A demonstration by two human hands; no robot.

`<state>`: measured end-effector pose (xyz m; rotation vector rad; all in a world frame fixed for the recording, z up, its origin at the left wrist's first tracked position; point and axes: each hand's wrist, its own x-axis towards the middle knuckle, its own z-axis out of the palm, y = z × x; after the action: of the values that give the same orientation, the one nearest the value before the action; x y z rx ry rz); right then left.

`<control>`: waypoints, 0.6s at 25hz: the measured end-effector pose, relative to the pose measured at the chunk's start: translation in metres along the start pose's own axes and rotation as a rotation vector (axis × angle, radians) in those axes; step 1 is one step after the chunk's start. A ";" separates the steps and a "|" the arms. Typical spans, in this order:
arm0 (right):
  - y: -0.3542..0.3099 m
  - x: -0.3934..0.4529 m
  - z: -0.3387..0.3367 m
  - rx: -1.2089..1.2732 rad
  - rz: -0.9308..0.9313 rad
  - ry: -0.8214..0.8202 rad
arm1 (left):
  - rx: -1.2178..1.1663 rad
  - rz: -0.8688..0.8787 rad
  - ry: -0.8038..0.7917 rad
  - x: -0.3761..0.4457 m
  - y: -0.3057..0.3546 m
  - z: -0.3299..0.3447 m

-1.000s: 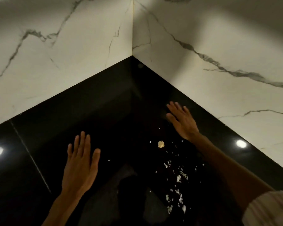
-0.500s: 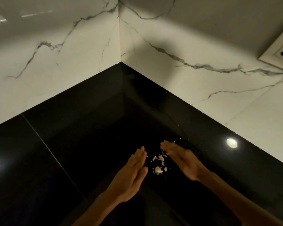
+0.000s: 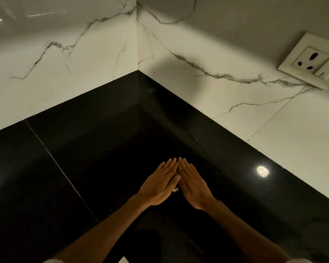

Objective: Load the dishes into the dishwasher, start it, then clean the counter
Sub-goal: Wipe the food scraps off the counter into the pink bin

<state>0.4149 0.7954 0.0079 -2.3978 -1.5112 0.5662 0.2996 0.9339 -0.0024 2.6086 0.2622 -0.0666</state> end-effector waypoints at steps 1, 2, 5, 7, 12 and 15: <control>0.000 -0.008 -0.008 0.183 -0.009 -0.029 | -0.073 0.015 0.003 -0.011 0.006 0.002; -0.001 -0.010 -0.020 0.397 0.061 -0.045 | -0.135 0.024 0.021 -0.021 0.010 0.005; 0.034 0.014 -0.060 0.612 0.269 0.263 | -0.180 -0.057 0.116 -0.034 0.014 0.010; 0.064 0.045 -0.079 0.400 0.340 0.305 | -0.188 -0.114 0.179 -0.030 0.014 0.009; 0.038 0.060 -0.037 -0.093 -0.009 -0.042 | -0.143 -0.155 0.237 -0.030 0.014 0.012; 0.015 0.034 -0.037 0.246 -0.214 -0.233 | -0.097 -0.174 0.229 -0.027 0.015 0.011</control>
<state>0.4566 0.8192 0.0284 -2.0121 -1.6545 0.9460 0.2766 0.9104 -0.0022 2.4907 0.5588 0.1807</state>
